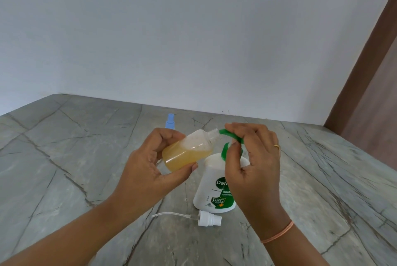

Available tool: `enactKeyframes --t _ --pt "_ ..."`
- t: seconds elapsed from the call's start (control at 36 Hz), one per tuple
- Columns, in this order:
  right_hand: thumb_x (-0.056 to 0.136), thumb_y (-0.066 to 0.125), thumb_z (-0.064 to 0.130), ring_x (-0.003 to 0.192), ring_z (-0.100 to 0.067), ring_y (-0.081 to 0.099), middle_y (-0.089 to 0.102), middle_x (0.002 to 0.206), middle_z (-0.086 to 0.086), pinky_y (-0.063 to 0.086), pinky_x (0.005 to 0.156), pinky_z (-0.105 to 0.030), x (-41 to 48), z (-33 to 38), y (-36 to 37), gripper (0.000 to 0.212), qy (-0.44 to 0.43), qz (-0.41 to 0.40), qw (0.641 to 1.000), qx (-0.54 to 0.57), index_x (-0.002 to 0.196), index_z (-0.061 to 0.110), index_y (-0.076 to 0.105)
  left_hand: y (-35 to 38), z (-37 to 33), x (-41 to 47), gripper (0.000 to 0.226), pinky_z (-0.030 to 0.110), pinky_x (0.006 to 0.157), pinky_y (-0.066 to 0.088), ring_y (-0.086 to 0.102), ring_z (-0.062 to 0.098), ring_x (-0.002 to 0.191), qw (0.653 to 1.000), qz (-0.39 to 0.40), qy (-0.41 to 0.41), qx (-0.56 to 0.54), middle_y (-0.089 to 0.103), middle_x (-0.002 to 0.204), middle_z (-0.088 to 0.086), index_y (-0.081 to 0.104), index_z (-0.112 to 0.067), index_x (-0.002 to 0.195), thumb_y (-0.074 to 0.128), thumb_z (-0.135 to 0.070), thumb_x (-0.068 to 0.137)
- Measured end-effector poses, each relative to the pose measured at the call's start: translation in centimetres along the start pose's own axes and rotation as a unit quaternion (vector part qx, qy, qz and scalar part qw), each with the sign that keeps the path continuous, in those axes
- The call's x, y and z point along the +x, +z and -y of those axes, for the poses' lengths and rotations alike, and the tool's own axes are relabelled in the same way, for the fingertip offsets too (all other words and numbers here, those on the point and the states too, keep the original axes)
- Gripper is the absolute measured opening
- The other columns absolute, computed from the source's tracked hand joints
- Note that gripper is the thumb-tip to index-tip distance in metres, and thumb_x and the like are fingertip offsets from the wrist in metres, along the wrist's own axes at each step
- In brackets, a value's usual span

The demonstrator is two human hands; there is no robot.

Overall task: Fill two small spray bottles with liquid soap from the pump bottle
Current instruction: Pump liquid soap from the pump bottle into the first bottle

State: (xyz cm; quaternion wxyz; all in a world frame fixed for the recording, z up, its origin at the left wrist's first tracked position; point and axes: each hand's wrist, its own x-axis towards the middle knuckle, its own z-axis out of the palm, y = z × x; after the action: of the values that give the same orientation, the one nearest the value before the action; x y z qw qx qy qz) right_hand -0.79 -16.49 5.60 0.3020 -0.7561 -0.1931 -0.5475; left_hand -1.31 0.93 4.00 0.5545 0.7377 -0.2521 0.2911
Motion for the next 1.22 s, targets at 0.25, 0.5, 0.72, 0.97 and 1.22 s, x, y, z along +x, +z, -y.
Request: enactKeyframes --t 0.25,0.5,0.72,0.97,1.22 --pt "0.082 0.045 0.011 0.091 -0.010 0.047 0.060 0.097 0.001 0.045 0.072 -0.039 -0.7 -0.5 0.5 0.026 -0.004 0.004 1.000 -0.007 0.101 0.013 0.064 -0.2 -0.1 0.1 0.043 0.012 0.070 0.050 0.063 0.008 0.090 1.000 0.001 0.005 0.005 0.064 0.098 -0.017 0.052 -0.041 0.101 0.072 -0.041 0.063" --pt "0.082 0.042 0.014 0.090 -0.006 0.044 0.050 0.098 0.014 0.045 0.071 -0.041 0.3 -0.2 0.1 0.028 0.011 0.010 1.000 -0.001 0.100 0.017 0.063 -0.1 -0.1 0.1 0.043 0.010 0.070 0.048 0.063 0.008 0.091 1.000 0.002 0.005 -0.002 0.064 0.099 -0.017 0.052 -0.041 0.100 0.072 -0.042 0.062" --pt "0.083 0.044 0.012 0.090 -0.010 0.047 0.052 0.098 0.011 0.045 0.071 -0.042 -0.2 -0.5 0.3 0.027 -0.009 0.000 1.000 0.007 0.102 0.018 0.062 -0.1 -0.2 0.1 0.043 0.011 0.070 0.049 0.063 0.008 0.091 1.000 0.000 0.005 -0.003 0.064 0.098 -0.018 0.052 -0.041 0.101 0.072 -0.041 0.063" --pt "0.083 0.044 0.012 0.092 -0.010 0.047 0.055 0.098 0.007 0.048 0.071 -0.043 -0.8 -0.4 0.7 0.026 0.006 0.000 1.000 0.022 0.103 0.019 0.060 -0.1 -0.2 0.1 0.043 0.010 0.070 0.048 0.063 0.006 0.090 1.000 0.000 0.005 0.001 0.063 0.097 -0.020 0.052 -0.042 0.101 0.072 -0.041 0.063" --pt "0.081 0.043 0.012 0.090 -0.007 0.045 0.051 0.097 0.013 0.046 0.070 -0.044 0.1 0.0 0.2 0.027 0.004 0.003 1.000 0.016 0.100 0.016 0.063 -0.1 -0.2 0.0 0.043 0.009 0.068 0.047 0.063 0.009 0.090 1.000 -0.002 0.003 0.000 0.063 0.099 -0.017 0.052 -0.041 0.101 0.072 -0.041 0.062"
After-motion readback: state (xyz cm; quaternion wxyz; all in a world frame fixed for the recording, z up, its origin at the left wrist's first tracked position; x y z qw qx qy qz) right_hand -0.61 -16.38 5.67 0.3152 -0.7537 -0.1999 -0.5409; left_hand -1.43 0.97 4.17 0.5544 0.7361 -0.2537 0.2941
